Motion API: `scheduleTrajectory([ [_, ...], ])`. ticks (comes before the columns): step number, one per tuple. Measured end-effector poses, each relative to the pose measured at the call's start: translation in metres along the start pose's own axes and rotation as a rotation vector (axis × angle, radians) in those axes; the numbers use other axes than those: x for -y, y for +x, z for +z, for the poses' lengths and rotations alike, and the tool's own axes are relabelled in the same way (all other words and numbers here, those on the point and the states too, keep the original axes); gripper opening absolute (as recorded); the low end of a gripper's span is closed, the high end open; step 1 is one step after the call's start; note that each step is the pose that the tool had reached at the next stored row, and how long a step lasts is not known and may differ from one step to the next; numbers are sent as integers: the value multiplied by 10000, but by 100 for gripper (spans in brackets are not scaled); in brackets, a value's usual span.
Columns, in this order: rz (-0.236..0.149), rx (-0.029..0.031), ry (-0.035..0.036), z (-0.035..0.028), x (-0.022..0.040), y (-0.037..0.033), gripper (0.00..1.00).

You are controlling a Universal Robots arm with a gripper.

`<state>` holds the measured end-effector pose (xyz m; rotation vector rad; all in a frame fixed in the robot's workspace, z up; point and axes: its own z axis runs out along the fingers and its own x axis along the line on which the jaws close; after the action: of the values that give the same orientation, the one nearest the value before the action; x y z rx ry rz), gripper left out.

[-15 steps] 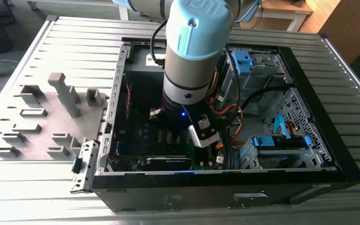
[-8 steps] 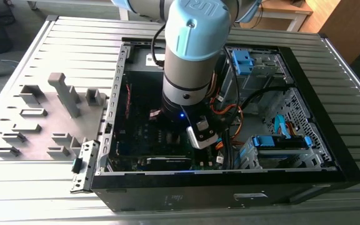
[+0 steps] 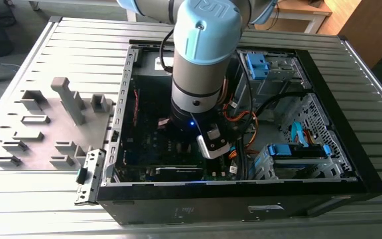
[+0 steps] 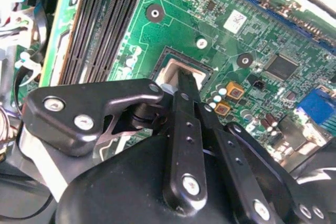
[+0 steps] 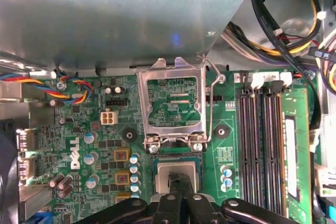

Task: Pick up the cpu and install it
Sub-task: 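Place the cpu into insertion slot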

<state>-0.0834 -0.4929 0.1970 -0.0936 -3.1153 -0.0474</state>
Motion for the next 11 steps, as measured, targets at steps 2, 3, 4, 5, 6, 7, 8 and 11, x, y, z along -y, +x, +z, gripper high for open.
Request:
scheduleTrajectory([
  [2,-1,0,3,7,1,2,11],
  [3,-1,0,4,7,1,2,11],
  [4,-1,0,4,7,1,2,11],
  [5,0,0,2,8,1,2,11],
  [6,0,1,2,9,1,2,11],
  [7,-1,1,-1,10,1,2,11],
  [8,0,1,-7,12,0,2,11],
  [11,-2,0,-7,13,1,2,11],
])
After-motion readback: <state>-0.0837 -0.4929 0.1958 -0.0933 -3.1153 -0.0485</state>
